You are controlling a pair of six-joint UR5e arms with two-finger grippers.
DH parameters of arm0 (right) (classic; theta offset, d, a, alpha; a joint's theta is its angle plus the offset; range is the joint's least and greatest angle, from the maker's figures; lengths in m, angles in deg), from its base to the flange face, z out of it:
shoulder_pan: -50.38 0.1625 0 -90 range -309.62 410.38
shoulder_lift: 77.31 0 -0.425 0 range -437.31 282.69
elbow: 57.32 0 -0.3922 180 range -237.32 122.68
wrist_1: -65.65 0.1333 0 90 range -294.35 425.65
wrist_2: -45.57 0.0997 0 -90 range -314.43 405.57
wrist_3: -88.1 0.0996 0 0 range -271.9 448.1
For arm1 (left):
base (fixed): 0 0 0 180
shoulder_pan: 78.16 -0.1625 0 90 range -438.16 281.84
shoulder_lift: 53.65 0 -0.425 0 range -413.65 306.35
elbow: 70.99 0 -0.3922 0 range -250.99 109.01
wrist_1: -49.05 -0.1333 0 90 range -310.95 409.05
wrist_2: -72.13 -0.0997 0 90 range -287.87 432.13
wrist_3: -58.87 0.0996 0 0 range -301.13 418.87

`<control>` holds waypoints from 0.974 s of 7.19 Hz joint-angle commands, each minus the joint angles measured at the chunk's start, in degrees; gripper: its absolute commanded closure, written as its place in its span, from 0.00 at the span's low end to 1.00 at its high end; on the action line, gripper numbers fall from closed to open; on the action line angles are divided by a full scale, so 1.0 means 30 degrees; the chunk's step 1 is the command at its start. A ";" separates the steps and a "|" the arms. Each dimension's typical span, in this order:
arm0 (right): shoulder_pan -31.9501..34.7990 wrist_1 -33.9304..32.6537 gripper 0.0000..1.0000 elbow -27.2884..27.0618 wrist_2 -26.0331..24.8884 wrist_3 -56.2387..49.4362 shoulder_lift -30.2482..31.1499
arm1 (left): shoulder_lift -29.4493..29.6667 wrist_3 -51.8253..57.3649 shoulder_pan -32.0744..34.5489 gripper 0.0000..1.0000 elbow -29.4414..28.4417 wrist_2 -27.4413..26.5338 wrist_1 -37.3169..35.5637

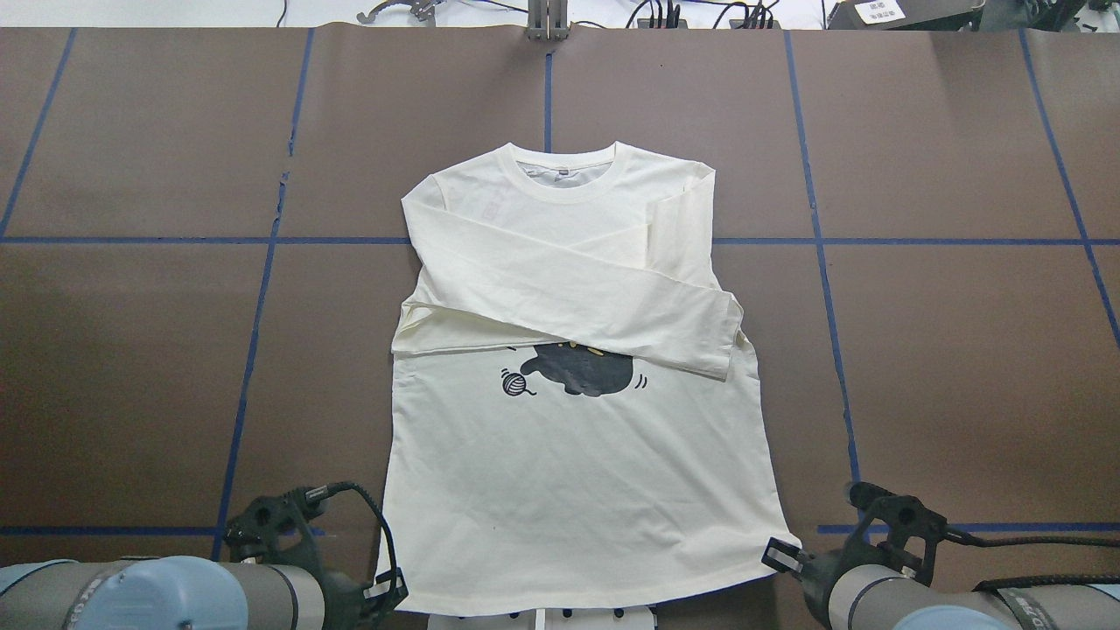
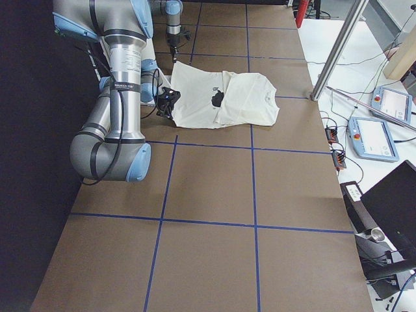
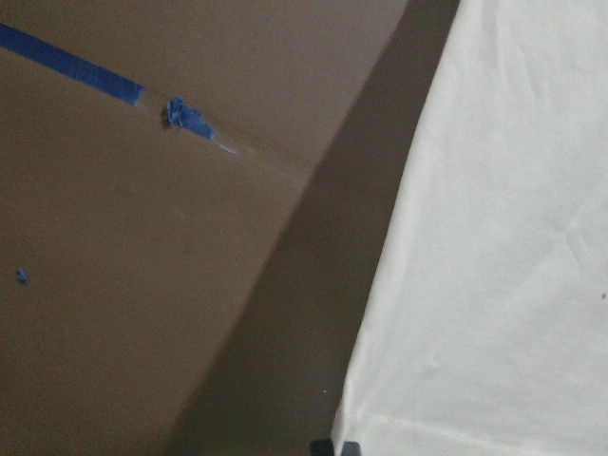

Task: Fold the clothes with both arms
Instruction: 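Grasp both hem corners with the left and right grippers, then lift the hem with both grippers and fold it up onto the collar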

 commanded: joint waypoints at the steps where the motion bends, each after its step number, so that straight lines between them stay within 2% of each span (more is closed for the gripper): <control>1: 0.3767 -0.0018 1.00 0.0317 0.1892 -0.3768 -0.2358 | 0.2012 0.3739 0.4125 1.00 -0.0280 0.0810 -0.1155; 2: 0.6721 -0.0076 1.00 0.1508 0.4577 -0.5268 -0.3532 | 0.3533 0.5793 0.5917 1.00 -0.1268 0.1163 -0.2181; 3: 0.9245 -0.0106 1.00 0.3637 0.6257 -0.6936 -0.5458 | 0.4418 0.6597 0.7153 1.00 -0.3192 0.1109 -0.2046; 4: 1.1359 -0.0164 1.00 0.5979 0.7463 -0.8838 -0.7334 | 0.5152 0.7910 0.8558 1.00 -0.5183 0.1108 -0.0884; 6: 1.3655 0.0126 1.00 1.0404 0.7681 -1.0604 -0.9888 | 0.5305 0.8245 1.0350 1.00 -0.8559 0.1108 0.2540; 7: 1.4361 0.0128 1.00 1.1934 0.7710 -1.1224 -1.0887 | 0.6002 0.8652 1.1084 1.00 -0.9907 0.1108 0.3222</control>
